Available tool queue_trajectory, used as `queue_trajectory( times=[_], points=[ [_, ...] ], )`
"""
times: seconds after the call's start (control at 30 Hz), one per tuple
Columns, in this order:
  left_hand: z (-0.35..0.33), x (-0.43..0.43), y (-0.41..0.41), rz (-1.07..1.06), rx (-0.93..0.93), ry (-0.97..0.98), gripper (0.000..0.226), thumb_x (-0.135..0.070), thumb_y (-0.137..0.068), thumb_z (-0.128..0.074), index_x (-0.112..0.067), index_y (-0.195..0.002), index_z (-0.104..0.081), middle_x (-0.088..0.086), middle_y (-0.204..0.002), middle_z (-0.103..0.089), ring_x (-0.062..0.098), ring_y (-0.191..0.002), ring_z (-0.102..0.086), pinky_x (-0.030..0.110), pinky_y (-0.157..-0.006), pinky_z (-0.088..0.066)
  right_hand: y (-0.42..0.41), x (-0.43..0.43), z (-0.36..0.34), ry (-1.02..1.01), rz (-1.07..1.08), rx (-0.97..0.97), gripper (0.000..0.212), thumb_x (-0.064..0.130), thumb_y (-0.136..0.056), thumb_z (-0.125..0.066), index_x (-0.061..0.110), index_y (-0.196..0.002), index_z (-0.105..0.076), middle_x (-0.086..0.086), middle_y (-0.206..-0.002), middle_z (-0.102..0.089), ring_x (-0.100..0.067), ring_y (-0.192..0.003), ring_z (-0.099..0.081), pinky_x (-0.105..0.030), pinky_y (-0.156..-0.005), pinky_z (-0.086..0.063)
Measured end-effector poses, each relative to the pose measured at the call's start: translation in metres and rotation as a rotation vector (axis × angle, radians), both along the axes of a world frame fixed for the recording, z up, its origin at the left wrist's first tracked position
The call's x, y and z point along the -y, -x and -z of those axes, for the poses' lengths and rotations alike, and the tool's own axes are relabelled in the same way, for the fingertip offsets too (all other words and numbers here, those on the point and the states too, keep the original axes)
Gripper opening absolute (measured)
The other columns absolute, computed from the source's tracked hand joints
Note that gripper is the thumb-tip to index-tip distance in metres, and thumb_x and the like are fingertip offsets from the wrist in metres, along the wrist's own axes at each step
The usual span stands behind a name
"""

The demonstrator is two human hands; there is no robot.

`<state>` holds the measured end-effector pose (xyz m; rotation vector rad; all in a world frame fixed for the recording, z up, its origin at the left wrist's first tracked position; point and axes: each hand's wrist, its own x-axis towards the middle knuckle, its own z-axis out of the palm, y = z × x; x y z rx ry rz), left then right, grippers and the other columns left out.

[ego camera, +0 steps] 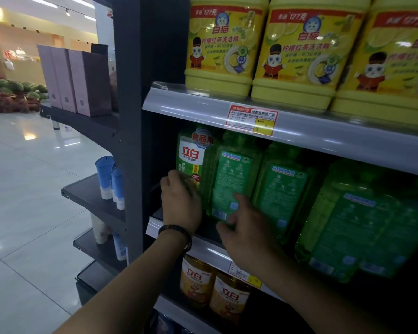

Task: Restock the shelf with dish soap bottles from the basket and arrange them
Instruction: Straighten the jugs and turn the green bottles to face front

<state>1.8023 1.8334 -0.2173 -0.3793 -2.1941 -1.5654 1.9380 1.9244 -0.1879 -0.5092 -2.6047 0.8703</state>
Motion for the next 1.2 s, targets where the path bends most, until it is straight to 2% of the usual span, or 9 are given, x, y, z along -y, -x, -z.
queue_trajectory(
  times=[0.1, 0.23, 0.47, 0.7, 0.8, 0.9, 1.03, 1.13, 1.2],
  points=[
    [-0.003, -0.011, -0.016, 0.157, -0.058, 0.017, 0.025, 0.000, -0.099, -0.053, -0.007, -0.122, -0.059, 0.012, -0.121, -0.064, 0.029, -0.110, -0.062, 0.043, -0.091, -0.053, -0.007, -0.001, 0.001, 0.136, 0.005, -0.031, 0.065, 0.024, -0.096, -0.072, 0.025, -0.153, -0.040, 0.001, -0.102, -0.071, -0.015, -0.089, -0.066, -0.026, -0.073, -0.047],
    [-0.006, -0.016, -0.027, 0.339, 0.037, -0.016, 0.051, -0.010, -0.096, -0.051, -0.013, -0.147, -0.049, 0.008, -0.142, -0.059, 0.026, -0.130, -0.058, 0.049, -0.109, -0.051, -0.012, -0.003, 0.000, 0.502, 0.027, -0.166, 0.099, 0.008, -0.093, -0.076, 0.023, -0.169, -0.014, -0.002, -0.084, -0.069, -0.017, -0.069, -0.067, -0.036, -0.063, -0.052],
    [0.004, -0.020, -0.017, 0.449, 0.181, -0.115, 0.071, -0.015, -0.079, -0.054, -0.018, -0.149, -0.051, 0.001, -0.137, -0.044, 0.028, -0.129, -0.055, 0.052, -0.107, -0.054, -0.012, -0.014, -0.009, 0.769, -0.007, -0.140, 0.105, -0.003, -0.092, -0.073, 0.025, -0.169, -0.008, -0.009, -0.085, -0.069, -0.026, -0.066, -0.062, -0.034, -0.053, -0.044],
    [0.004, -0.013, -0.031, 0.504, 0.277, -0.128, 0.052, -0.014, -0.087, -0.055, -0.025, -0.138, -0.051, 0.005, -0.136, -0.059, 0.024, -0.122, -0.064, 0.052, -0.099, -0.059, -0.015, -0.022, -0.003, 0.724, -0.071, -0.173, 0.105, -0.010, -0.093, -0.068, 0.025, -0.170, -0.005, -0.010, -0.075, -0.062, -0.018, -0.057, -0.058, -0.028, -0.046, -0.044],
    [0.000, -0.013, -0.043, 0.528, 0.288, -0.170, 0.035, 0.008, -0.099, -0.049, -0.012, -0.128, -0.049, 0.005, -0.115, -0.067, 0.014, -0.093, -0.068, 0.033, -0.077, -0.060, -0.017, -0.025, -0.003, 0.717, -0.091, -0.173, 0.102, -0.012, -0.094, -0.066, 0.026, -0.169, -0.009, -0.013, -0.080, -0.061, -0.018, -0.055, -0.057, -0.025, -0.044, -0.043],
    [-0.002, -0.012, -0.042, 0.511, 0.269, -0.181, 0.029, 0.005, -0.103, -0.047, -0.011, -0.127, -0.050, 0.000, -0.116, -0.063, 0.007, -0.094, -0.063, 0.014, -0.069, -0.054, -0.018, -0.028, -0.003, 0.686, -0.078, -0.163, 0.102, -0.011, -0.094, -0.068, 0.026, -0.169, -0.010, -0.014, -0.087, -0.064, -0.017, -0.055, -0.060, -0.025, -0.045, -0.045],
    [-0.008, -0.012, -0.032, 0.548, 0.247, -0.113, 0.039, -0.006, -0.105, -0.044, -0.015, -0.142, -0.052, 0.001, -0.127, -0.063, 0.012, -0.108, -0.066, 0.028, -0.089, -0.059, -0.016, -0.035, -0.001, 0.604, -0.026, -0.155, 0.100, -0.007, -0.093, -0.071, 0.028, -0.168, -0.016, -0.011, -0.097, -0.063, -0.019, -0.064, -0.063, -0.028, -0.048, -0.048],
    [-0.009, -0.013, -0.035, 0.589, 0.202, -0.077, 0.045, 0.006, -0.100, -0.045, -0.016, -0.136, -0.060, 0.001, -0.130, -0.070, 0.014, -0.119, -0.068, 0.046, -0.104, -0.058, -0.020, -0.032, -0.007, 0.485, -0.006, -0.164, 0.098, 0.004, -0.092, -0.077, 0.033, -0.167, -0.021, -0.003, -0.124, -0.060, -0.014, -0.088, -0.069, -0.039, -0.076, -0.061],
    [-0.010, -0.010, -0.040, 0.581, 0.179, -0.085, 0.045, 0.012, -0.100, -0.044, -0.015, -0.132, -0.061, -0.002, -0.125, -0.071, 0.010, -0.115, -0.070, 0.046, -0.102, -0.058, -0.022, -0.029, -0.004, 0.429, -0.036, -0.197, 0.097, 0.003, -0.089, -0.080, 0.033, -0.164, -0.026, 0.015, -0.110, -0.060, 0.009, -0.082, -0.067, -0.019, -0.075, -0.057]
  ],
)
